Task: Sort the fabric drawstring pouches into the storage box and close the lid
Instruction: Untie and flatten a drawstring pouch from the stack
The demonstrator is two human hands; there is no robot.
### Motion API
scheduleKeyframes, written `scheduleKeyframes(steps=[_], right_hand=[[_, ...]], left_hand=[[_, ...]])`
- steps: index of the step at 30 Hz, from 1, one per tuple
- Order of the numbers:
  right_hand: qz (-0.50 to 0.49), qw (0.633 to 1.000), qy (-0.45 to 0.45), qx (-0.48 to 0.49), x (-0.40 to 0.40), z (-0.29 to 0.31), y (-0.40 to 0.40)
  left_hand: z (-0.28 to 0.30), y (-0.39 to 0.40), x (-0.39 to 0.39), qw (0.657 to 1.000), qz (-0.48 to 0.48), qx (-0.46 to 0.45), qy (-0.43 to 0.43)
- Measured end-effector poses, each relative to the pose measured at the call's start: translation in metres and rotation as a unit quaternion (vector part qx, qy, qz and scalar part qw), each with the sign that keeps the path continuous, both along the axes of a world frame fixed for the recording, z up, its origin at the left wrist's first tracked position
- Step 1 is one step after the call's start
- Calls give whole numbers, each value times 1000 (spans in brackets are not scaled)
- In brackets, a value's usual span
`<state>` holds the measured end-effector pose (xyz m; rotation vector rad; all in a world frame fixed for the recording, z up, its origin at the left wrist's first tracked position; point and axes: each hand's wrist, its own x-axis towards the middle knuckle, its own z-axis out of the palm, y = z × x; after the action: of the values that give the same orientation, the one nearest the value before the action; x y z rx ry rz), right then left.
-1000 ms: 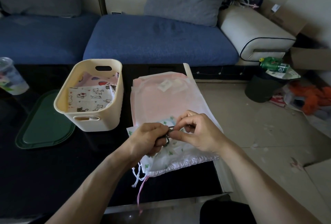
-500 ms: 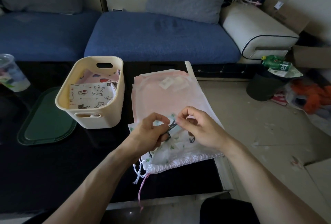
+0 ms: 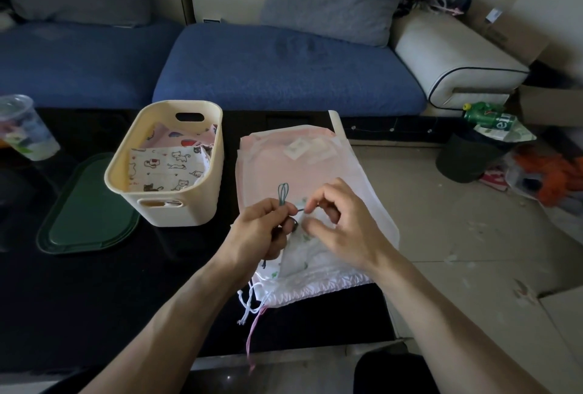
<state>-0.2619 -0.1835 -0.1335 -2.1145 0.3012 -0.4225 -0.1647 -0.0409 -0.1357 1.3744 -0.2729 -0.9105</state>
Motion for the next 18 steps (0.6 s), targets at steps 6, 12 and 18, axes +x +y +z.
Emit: scheduleKeyframes(steps=[6,12,18], right_hand=[[43,998,35,-43,-2,-9,-2],[33,998,42,-35,-3,-9,-1],[25,998,48,-31,1,-10,7]], left_hand=[[2,4,0,995,-70,26,-73],[-4,7,1,988,-28,76,-132],[-11,6,4,977,85,105,-165]])
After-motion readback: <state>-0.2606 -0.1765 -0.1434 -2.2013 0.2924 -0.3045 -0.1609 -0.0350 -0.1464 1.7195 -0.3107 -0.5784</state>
